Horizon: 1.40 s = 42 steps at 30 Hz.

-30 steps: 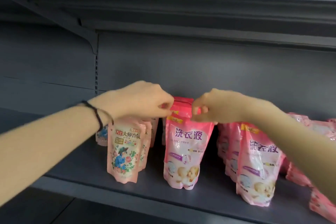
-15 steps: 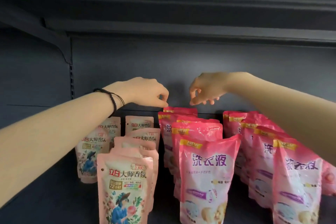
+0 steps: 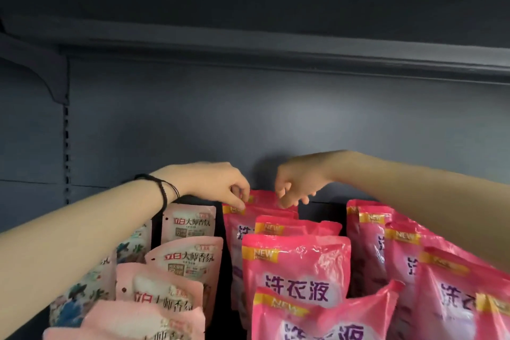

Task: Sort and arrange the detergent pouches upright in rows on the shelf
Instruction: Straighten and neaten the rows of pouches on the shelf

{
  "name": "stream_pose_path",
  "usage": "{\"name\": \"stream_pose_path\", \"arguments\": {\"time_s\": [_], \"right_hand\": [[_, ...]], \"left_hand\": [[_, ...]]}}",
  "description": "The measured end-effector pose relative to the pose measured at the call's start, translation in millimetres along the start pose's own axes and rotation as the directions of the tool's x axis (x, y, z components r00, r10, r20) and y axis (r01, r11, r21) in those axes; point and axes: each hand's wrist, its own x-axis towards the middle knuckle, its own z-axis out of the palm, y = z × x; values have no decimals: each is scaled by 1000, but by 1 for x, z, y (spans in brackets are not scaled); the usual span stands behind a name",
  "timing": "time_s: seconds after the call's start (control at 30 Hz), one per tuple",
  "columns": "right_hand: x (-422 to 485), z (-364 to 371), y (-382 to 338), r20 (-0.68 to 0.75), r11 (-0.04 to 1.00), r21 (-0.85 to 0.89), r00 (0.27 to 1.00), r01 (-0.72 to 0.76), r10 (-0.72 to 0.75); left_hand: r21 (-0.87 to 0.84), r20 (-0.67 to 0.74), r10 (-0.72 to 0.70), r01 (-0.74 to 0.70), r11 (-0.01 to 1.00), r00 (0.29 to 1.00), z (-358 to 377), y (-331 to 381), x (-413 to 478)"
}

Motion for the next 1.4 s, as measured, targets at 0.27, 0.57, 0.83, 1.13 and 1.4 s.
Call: {"name": "stream_pose_path", "arguments": {"time_s": [0.27, 0.57, 0.83, 1.13, 1.4], "right_hand": [[0, 4, 1, 23, 998, 38, 999, 40, -41], [-11, 18, 34, -60, 994, -107, 998, 22, -29], [-9, 14, 57, -188, 985, -157, 981, -68, 38], [-15, 22, 61, -182, 990, -117, 982, -78, 56], [-15, 22, 61, -84, 990, -102, 993, -93, 85]], "left_hand": [[-199, -90, 61, -78, 977, 994, 16, -6, 17], [-370, -130, 29, -76, 926, 991, 24, 7, 40], [-383, -190, 2, -76, 921, 982, 22, 11, 58], [-176, -202, 83, -119, 977, 976, 22, 21, 55], [-18, -219, 65, -70, 997, 974, 25, 26, 51]]}}
